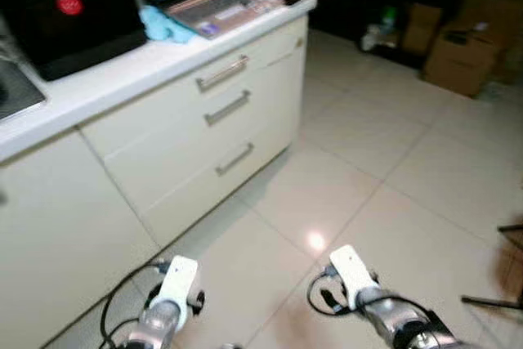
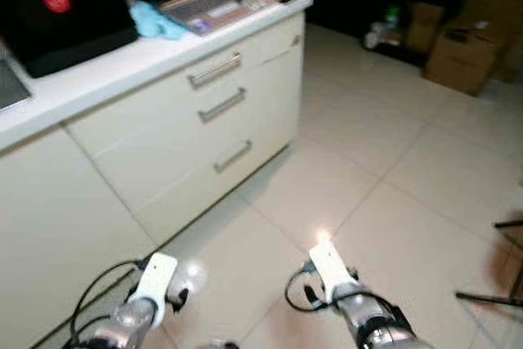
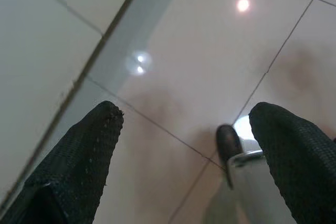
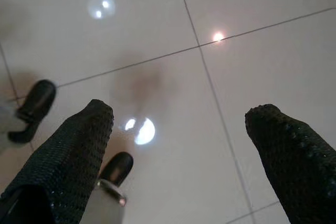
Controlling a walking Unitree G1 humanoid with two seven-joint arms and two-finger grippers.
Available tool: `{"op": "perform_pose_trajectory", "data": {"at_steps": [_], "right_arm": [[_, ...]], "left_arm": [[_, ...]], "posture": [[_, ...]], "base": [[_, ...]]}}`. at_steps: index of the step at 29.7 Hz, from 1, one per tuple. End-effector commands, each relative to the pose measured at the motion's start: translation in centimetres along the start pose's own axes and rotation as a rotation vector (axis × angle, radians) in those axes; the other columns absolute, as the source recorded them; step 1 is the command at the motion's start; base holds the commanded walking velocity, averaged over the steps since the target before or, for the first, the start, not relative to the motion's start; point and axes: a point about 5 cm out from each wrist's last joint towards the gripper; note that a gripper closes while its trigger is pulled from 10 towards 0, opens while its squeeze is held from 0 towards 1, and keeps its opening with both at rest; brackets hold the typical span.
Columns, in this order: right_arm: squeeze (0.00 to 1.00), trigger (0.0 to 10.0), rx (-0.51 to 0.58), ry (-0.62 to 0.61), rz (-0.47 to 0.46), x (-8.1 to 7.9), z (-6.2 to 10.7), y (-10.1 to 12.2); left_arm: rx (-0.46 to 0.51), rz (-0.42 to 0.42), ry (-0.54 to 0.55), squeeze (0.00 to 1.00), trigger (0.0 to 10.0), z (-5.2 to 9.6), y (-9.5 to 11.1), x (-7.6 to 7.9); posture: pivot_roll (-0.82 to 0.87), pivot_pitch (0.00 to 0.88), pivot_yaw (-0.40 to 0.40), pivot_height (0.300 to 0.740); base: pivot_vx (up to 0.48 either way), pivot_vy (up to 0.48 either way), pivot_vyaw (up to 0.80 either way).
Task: Kitchen organization
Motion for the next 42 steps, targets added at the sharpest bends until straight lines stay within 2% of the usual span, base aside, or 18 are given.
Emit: {"op": "perform_pose_trajectory", "data": {"at_steps": [1,10,23,35,42], "right_arm": [[0.0,10.0,0.01,0.017,0.009,-0.8,-0.2,0.5],[0.0,10.0,0.014,0.012,0.008,-0.7,-0.2,0.5],[0.0,10.0,0.015,0.018,0.022,-0.7,-0.1,0.5],[0.0,10.0,0.011,0.025,0.042,-0.6,-0.1,0.4],[0.0,10.0,0.012,0.026,0.04,-0.6,-0.1,0.5]], "left_arm": [[-0.019,-0.038,0.018,0.0,10.0,0.1,-0.5,-0.7],[-0.031,-0.041,-0.007,0.0,10.0,0.1,-0.5,-0.4],[-0.051,-0.032,-0.056,0.0,10.0,0.1,-0.9,0.0],[-0.069,-0.014,-0.085,0.0,10.0,0.2,-1.4,0.4],[-0.056,-0.007,-0.089,0.0,10.0,0.1,-0.9,0.5]], "posture": [[-0.03,0.0,0.027,0.74],[-0.03,0.0,0.028,0.74],[-0.03,0.0,0.023,0.74],[-0.03,0.0,0.019,0.74],[-0.03,0.0,0.019,0.74]], "base": [[0.0,0.0,0.8],[0.0,0.0,0.77],[0.0,0.0,0.0],[0.426,0.0,0.0],[0.48,0.0,0.0]]}}
Point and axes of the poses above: a point about 5 cm out from each wrist's last joint towards the gripper, its own z axis pointing back from the gripper into the wrist, its own y axis along the axis of the wrist's last joint, x = y × z, and after that the axes turned 3 degrees about -z, right-handed
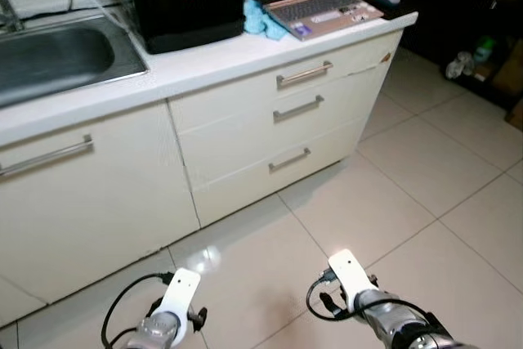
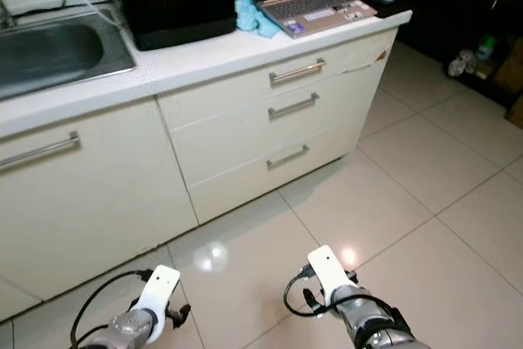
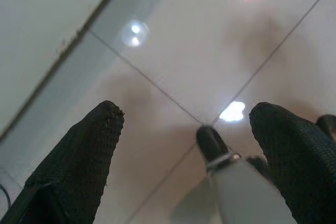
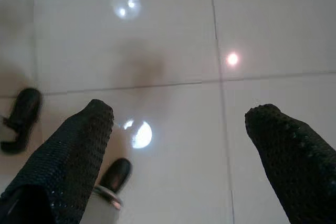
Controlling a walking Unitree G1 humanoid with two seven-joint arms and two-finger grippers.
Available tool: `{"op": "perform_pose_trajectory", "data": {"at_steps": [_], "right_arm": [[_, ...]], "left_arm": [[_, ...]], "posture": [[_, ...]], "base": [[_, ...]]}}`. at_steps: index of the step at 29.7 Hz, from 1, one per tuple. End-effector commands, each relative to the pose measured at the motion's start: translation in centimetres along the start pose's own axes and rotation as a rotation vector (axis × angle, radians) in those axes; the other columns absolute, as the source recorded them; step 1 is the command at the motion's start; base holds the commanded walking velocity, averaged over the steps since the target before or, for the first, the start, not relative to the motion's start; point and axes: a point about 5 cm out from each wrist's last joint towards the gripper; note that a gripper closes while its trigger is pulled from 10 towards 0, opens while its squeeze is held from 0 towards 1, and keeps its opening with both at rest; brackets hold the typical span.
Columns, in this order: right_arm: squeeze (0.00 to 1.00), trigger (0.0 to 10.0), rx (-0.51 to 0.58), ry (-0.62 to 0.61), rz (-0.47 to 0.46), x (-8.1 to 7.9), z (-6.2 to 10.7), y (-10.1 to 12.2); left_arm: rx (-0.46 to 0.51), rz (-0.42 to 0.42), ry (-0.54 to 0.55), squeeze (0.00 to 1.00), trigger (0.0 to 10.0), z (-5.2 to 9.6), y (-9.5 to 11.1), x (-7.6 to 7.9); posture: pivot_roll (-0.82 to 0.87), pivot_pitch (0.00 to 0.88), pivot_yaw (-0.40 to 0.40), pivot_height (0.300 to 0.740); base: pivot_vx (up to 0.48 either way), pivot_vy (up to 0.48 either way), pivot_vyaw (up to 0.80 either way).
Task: Kitchen organization
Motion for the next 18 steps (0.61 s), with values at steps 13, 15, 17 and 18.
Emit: {"op": "perform_pose_trajectory", "data": {"at_steps": [13,15,17,18], "right_arm": [[0.0,10.0,0.03,0.013,0.016,-0.1,-0.08,1.04],[0.0,10.0,0.031,0.015,0.017,-0.18,-0.1,1.09],[0.0,10.0,0.032,0.015,0.015,-0.23,-0.11,1.12],[0.0,10.0,0.033,0.015,0.015,-0.24,-0.11,1.12]], "left_arm": [[0.003,0.011,0.0,0.0,10.0,0.01,0.24,-0.39],[0.001,0.013,0.001,0.0,10.0,0.02,0.19,-0.45],[0.001,0.015,0.003,0.0,10.0,0.03,0.17,-0.48],[0.001,0.015,0.003,0.0,10.0,0.03,0.17,-0.49]], "posture": [[-0.03,0.0,0.02,0.74],[-0.03,0.0,0.02,0.74],[-0.03,0.0,0.022,0.74],[-0.03,0.0,0.022,0.74]], "base": [[0.457,0.0,0.06],[0.409,0.0,0.8],[0.386,0.0,0.8],[0.371,0.0,0.8]]}}
Point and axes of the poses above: a point about 5 cm out from each wrist's last joint towards the gripper, its own z axis pointing back from the gripper into the wrist, its own y axis along the axis of the wrist's last joint, x = y × z, and after that the axes turned 3 degrees about -z, right-handed
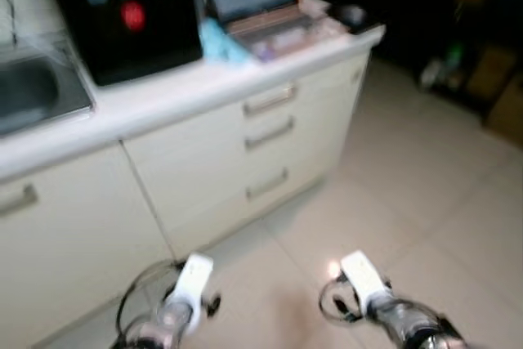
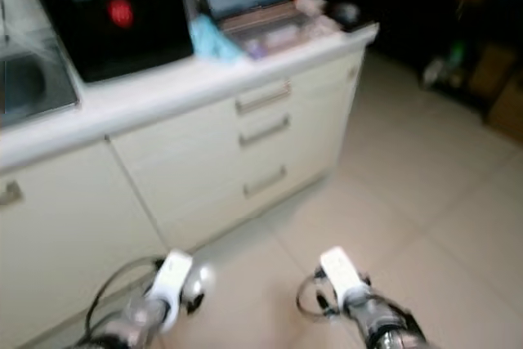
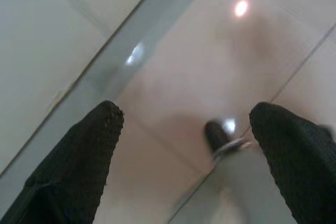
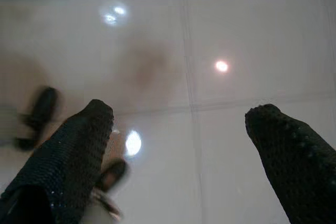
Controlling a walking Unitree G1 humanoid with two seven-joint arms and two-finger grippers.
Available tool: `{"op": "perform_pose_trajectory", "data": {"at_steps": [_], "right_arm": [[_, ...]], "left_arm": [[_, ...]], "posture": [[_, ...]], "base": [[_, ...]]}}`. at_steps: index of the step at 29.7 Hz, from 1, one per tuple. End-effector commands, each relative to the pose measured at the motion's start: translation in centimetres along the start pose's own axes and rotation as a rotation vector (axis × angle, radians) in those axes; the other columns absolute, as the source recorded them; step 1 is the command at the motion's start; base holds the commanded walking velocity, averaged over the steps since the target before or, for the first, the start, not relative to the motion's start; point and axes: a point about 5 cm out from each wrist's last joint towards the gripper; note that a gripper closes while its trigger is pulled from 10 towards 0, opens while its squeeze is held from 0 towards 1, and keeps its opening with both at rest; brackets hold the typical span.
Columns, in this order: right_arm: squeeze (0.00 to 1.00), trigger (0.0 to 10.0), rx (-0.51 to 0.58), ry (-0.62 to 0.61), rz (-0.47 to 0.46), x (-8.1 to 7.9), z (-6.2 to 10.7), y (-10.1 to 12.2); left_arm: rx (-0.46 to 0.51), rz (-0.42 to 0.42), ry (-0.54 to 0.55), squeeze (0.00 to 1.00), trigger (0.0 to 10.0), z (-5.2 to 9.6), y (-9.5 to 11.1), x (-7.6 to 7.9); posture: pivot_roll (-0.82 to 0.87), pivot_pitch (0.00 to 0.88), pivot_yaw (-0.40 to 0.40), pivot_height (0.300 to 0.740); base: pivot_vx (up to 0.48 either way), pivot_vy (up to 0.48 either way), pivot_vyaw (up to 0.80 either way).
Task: Kitchen organization
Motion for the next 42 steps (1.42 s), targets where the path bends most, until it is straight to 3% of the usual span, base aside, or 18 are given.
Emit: {"op": "perform_pose_trajectory", "data": {"at_steps": [1,21,34,42], "right_arm": [[0.0,10.0,-0.004,-0.02,0.007,0.87,0.19,-0.23],[0.0,10.0,0.001,-0.021,0.0,0.83,0.17,-0.08],[0.0,10.0,0.0,-0.025,-0.008,0.89,0.17,-0.08],[0.0,10.0,-0.002,-0.022,0.003,0.9,0.17,-0.06]], "left_arm": [[0.015,0.005,-0.012,0.0,10.0,-0.16,0.78,0.44],[-0.008,0.009,0.013,0.0,10.0,-0.12,0.21,0.57],[-0.026,0.013,0.031,0.0,10.0,-0.09,0.13,0.04],[-0.024,0.008,0.029,0.0,10.0,-0.14,0.31,0.25]], "posture": [[-0.03,0.0,0.023,0.74],[-0.03,0.0,0.022,0.74],[-0.03,0.0,0.019,0.74],[-0.03,0.0,0.02,0.74]], "base": [[0.0,0.0,0.8],[0.0,0.0,0.78],[0.0,0.0,0.0],[0.0,0.256,0.0]]}}
Point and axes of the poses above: a point about 5 cm out from each wrist's last joint towards the gripper, its own z axis pointing back from the gripper into the wrist, its own y axis along the axis of the wrist's last joint, x = y × z, and after that the axes turned 3 degrees about -z, right-handed
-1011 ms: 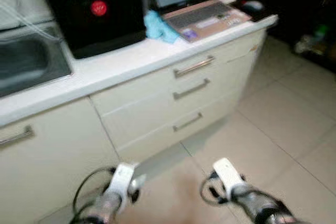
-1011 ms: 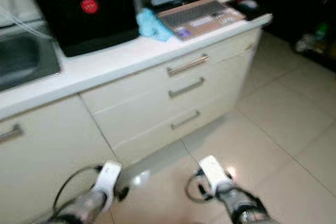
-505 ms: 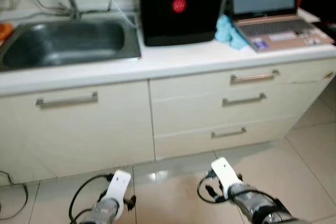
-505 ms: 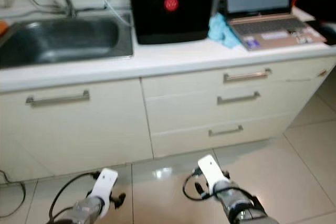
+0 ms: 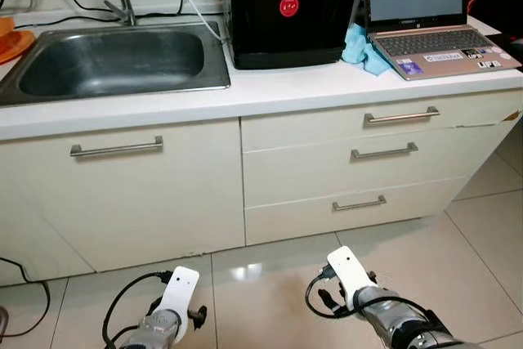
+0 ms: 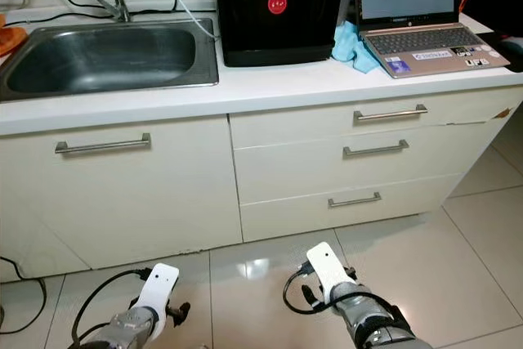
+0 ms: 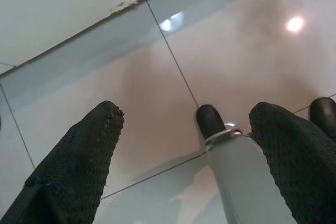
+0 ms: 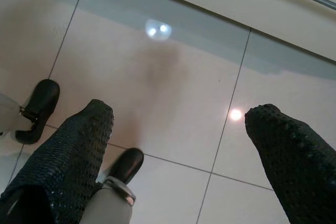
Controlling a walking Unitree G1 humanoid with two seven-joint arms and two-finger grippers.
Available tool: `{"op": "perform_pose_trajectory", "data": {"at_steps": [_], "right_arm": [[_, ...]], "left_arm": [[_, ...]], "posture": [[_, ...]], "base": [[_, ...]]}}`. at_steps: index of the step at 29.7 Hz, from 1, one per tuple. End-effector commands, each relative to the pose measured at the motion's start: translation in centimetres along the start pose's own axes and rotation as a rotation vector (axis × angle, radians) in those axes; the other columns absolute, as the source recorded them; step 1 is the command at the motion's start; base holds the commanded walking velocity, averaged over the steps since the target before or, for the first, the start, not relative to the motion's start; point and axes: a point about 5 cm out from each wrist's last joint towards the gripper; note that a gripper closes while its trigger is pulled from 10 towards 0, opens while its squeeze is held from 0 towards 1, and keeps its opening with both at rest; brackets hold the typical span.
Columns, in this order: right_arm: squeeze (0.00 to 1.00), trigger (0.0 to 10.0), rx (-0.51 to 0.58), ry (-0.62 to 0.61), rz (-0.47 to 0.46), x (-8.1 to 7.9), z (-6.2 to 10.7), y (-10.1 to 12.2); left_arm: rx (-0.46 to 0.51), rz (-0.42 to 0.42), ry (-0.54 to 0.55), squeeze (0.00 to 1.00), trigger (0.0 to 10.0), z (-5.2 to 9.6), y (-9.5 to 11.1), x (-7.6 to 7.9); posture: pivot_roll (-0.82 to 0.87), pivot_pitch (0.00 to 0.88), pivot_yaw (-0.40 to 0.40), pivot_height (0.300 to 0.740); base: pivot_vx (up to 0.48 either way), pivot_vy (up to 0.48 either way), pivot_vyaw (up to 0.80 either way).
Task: Kitchen organization
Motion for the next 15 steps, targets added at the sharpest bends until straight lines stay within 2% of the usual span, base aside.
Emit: {"op": "perform_pose_trajectory", "data": {"at_steps": [1,15], "right_arm": [[0.0,10.0,-0.002,0.003,0.001,-0.11,-0.03,0.07],[0.0,10.0,-0.006,0.006,0.006,-0.15,-0.02,-0.05]], "left_arm": [[0.002,-0.017,0.015,0.0,10.0,0.0,0.24,-0.33],[-0.003,-0.017,0.016,0.0,10.0,0.03,0.01,-0.42]], "posture": [[-0.03,0.0,0.02,0.74],[-0.03,0.0,0.019,0.74]], "base": [[0.0,0.289,0.0],[0.0,0.322,0.0]]}}
Point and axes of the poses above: a point about 5 cm out from each wrist's last joint towards the gripper, its own z axis pointing back from the gripper into the wrist, its own y axis along the axis of the wrist's last joint, x = y × z, and after that the axes turned 3 degrees about -z, right-handed
